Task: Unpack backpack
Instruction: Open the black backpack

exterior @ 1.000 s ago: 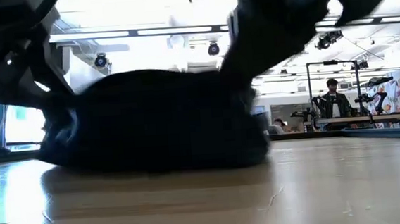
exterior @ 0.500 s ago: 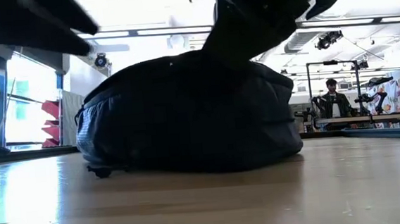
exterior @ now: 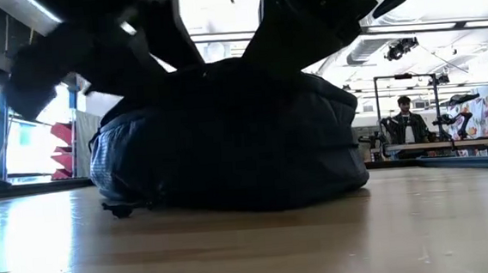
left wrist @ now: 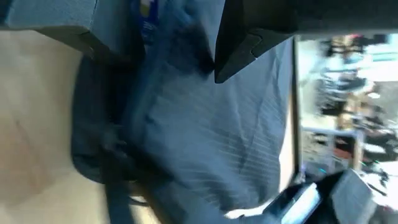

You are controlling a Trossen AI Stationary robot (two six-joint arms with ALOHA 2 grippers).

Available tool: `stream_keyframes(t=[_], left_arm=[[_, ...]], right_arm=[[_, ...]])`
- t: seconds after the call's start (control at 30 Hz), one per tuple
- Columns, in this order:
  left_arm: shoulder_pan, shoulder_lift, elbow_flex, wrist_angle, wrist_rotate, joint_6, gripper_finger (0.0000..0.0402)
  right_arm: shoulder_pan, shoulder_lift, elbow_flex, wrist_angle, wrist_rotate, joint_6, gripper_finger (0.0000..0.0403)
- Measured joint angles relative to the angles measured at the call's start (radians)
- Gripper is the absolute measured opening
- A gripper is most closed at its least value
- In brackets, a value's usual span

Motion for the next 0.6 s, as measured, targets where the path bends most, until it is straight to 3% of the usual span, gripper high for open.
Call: stream_keyframes(t=[0.1, 0.27, 0.6], left_arm=[[0.014, 0.017, 0.000, 0.028, -0.007, -0.018, 0.0133], [-0.025, 0.034, 0.000, 0.028, -0.020, -0.014, 0.0015], [-0.174, 0.029, 0.007, -0.129, -0.252, -0.151, 0.0000]], right_arm=[[0.000, 0.000, 0.000, 0.002, 0.000, 0.008, 0.0000], [0.000, 0.000, 0.000, -0.044, 0.001, 0.067, 0.0000], [-0.001, -0.051, 0.002, -0.332, -0.003, 0.289, 0.0000]])
